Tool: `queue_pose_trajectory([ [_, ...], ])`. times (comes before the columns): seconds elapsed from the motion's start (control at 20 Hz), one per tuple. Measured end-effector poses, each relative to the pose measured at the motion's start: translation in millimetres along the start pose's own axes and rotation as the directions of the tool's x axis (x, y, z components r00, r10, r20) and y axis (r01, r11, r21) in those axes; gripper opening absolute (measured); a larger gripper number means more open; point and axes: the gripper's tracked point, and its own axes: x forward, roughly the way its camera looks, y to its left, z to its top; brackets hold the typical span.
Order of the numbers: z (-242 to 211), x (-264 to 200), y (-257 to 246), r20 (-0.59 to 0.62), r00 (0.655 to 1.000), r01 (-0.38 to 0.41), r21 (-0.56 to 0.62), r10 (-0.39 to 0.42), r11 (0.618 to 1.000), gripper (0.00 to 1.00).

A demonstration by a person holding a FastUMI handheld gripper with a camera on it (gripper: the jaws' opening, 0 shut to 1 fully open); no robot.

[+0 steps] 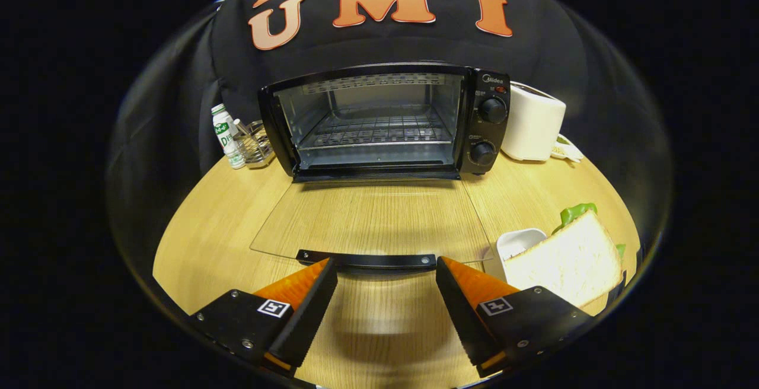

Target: Open the toaster oven, put the food inside, and close the toaster oven door.

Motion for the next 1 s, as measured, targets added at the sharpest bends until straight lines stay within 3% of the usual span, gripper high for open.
queue_pose_trajectory([
  [0.3,56,-29,-52,-0.007,0.999,-0.045,-0.107,0.044,0.993,1.0],
  [0.6,93,-59,-116,-0.09,0.994,-0.065,-0.101,0.056,0.993,0.99],
  [0.75,94,-67,-144,-0.154,0.987,-0.06,-0.073,0.048,0.996,0.99],
  [1.0,59,-71,-183,-0.309,0.95,-0.058,-0.023,0.048,0.998,0.98],
])
